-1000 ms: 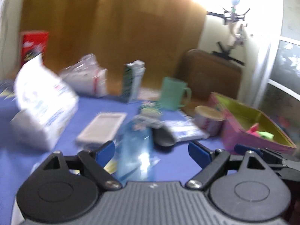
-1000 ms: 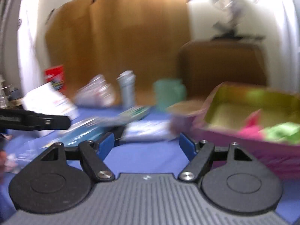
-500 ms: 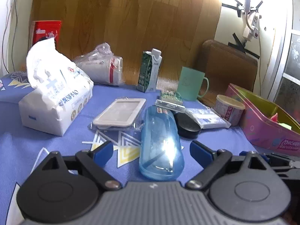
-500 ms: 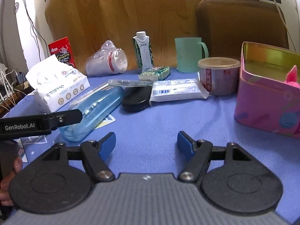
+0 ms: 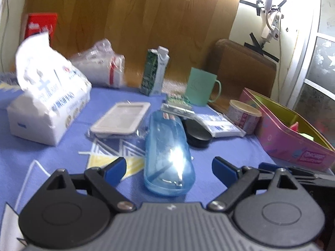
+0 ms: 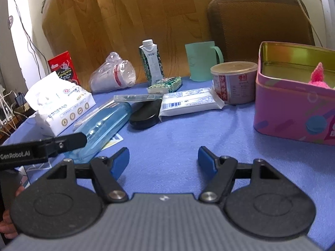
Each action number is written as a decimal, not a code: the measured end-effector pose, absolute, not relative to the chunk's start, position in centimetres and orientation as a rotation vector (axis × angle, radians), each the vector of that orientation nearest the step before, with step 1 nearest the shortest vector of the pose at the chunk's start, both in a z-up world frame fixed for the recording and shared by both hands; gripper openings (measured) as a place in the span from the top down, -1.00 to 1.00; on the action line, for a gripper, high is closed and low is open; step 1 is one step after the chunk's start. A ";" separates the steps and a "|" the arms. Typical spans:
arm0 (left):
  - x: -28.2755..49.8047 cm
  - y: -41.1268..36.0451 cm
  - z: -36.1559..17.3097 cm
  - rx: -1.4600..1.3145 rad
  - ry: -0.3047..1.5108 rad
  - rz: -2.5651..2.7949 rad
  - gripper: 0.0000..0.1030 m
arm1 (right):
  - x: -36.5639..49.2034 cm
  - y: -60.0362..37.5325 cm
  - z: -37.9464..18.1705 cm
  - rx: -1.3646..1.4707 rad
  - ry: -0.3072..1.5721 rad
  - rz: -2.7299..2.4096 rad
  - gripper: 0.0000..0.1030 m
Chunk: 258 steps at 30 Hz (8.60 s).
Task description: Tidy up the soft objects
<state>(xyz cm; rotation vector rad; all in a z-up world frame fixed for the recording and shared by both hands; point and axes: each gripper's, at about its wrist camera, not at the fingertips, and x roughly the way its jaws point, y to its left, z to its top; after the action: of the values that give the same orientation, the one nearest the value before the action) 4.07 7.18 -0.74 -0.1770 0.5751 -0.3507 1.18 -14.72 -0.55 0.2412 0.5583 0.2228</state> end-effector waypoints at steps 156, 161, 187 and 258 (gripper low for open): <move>5.2 -8.6 -1.4 -0.076 0.794 -0.812 -0.80 | -6.4 -21.8 -1.9 0.011 0.578 0.207 -0.40; 3.6 -16.0 -1.8 0.010 0.790 -0.949 -0.82 | -10.9 -26.9 -2.4 0.053 0.564 0.057 -0.41; 15.1 -29.1 3.9 0.048 0.710 -0.781 -0.82 | 1.7 -39.0 2.7 0.146 0.574 -0.071 -0.47; 2.4 13.8 -0.3 -0.186 0.474 -0.050 -0.95 | 4.3 -9.5 1.8 0.192 0.656 0.523 0.17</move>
<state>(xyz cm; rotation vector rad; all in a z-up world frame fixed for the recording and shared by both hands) 2.43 13.83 -0.31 -0.1855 0.4736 -0.0504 4.25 -9.49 1.79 0.1917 0.6562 0.5226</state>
